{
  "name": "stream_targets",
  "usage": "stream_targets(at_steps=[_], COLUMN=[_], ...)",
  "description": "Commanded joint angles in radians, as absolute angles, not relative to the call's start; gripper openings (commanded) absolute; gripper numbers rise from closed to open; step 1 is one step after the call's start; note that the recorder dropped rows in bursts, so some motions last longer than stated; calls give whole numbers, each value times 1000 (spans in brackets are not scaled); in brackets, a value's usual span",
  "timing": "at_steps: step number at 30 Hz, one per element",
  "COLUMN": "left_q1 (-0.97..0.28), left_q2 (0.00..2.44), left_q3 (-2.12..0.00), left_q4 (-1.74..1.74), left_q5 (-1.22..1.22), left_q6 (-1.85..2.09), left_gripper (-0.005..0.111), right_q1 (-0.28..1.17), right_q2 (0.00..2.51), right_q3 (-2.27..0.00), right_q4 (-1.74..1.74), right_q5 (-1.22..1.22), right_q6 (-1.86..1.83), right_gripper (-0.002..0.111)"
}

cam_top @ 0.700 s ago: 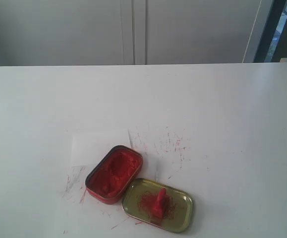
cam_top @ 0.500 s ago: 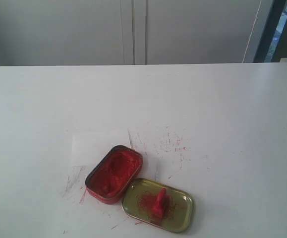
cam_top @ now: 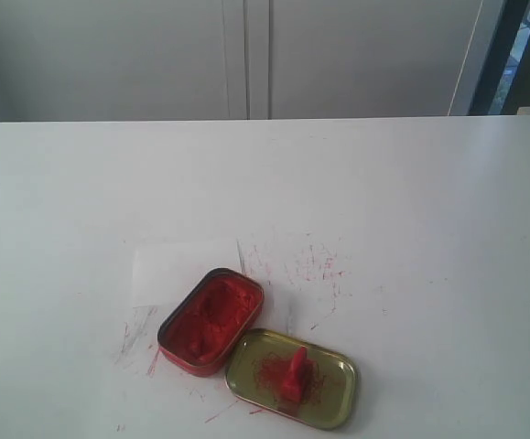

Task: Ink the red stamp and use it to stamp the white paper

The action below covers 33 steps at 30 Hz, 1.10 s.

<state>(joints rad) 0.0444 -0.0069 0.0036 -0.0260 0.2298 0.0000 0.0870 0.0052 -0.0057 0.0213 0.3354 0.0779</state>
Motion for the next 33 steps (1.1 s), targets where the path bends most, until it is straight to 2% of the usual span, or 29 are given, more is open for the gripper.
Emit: stream_targets(at_steps=[1, 10, 21, 33], left_q1=[47, 47, 47, 47], left_q2=[0, 0, 0, 0], left_q3=[0, 0, 0, 0], left_q4=[-28, -28, -28, -28], left_q5=[232, 232, 232, 232], left_q6=[0, 0, 0, 0], left_gripper=[0, 0, 0, 0], right_q1=[79, 79, 79, 79], right_q2=[0, 0, 0, 0], right_q3=[0, 0, 0, 0], right_q4=[19, 19, 0, 0], right_q5=[212, -16, -43, -206], right_q6=[84, 84, -28, -26], right_gripper=[0, 0, 0, 0])
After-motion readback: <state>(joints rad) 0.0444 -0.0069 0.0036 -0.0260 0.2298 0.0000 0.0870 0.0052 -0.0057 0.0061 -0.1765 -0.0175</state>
